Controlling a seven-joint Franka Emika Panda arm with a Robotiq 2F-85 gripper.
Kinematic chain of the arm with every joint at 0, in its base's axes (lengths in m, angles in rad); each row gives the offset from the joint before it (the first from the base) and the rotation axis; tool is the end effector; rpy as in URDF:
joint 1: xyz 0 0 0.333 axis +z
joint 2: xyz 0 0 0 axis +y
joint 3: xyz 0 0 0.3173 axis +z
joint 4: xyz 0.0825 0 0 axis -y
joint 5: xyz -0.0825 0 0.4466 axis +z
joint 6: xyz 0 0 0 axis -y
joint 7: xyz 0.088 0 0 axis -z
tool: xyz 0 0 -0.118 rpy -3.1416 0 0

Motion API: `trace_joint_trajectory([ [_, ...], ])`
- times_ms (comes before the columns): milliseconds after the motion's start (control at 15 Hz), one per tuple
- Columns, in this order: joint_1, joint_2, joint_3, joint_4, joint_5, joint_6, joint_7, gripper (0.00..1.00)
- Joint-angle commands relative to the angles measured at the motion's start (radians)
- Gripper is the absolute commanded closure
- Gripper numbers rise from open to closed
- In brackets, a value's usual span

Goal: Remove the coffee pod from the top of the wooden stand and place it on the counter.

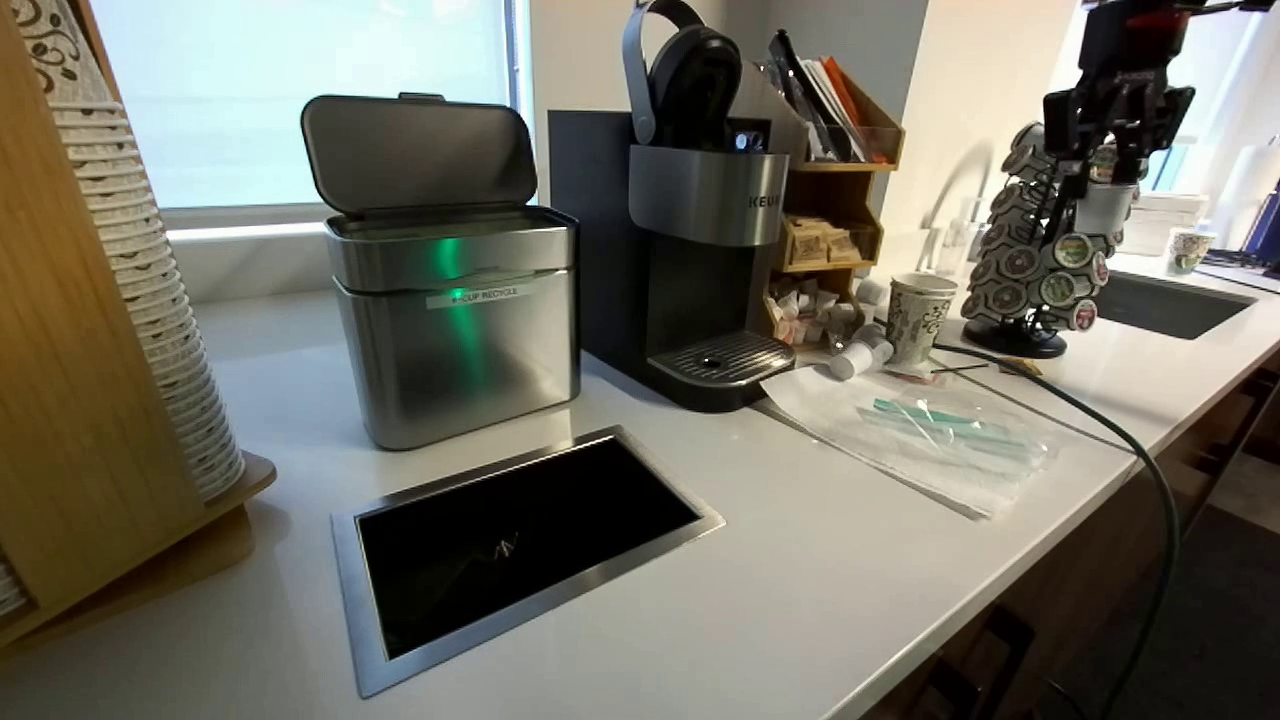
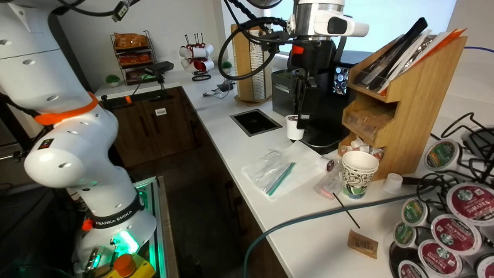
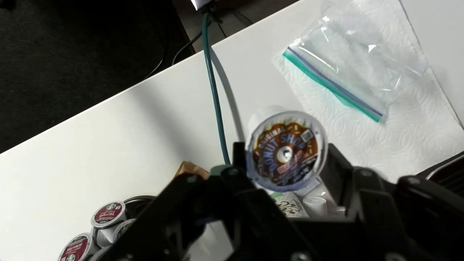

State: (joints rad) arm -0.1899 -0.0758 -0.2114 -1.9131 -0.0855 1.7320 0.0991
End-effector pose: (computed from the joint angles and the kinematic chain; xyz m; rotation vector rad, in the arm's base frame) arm 0.5354 -0.2390 0.4902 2.9968 -0.7345 -0.1788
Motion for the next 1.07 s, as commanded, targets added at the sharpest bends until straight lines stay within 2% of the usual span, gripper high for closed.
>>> trace_joint_trajectory([
  [0, -0.005, 0.037, 0.004, -0.029, 0.009, 0.028, 0.031, 0.72],
  [400, 0.006, 0.093, 0.018, -0.102, -0.080, 0.132, 0.133, 0.72],
  [467, 0.000, 0.100, 0.014, -0.073, -0.044, 0.099, 0.094, 0.47],
  [733, 0.003, 0.109, 0.018, -0.082, -0.067, 0.113, 0.114, 0.47],
  [800, 0.003, 0.108, 0.018, -0.082, -0.067, 0.113, 0.114, 0.72],
  [1000, -0.002, 0.087, 0.015, -0.169, 0.010, 0.272, 0.147, 0.72],
])
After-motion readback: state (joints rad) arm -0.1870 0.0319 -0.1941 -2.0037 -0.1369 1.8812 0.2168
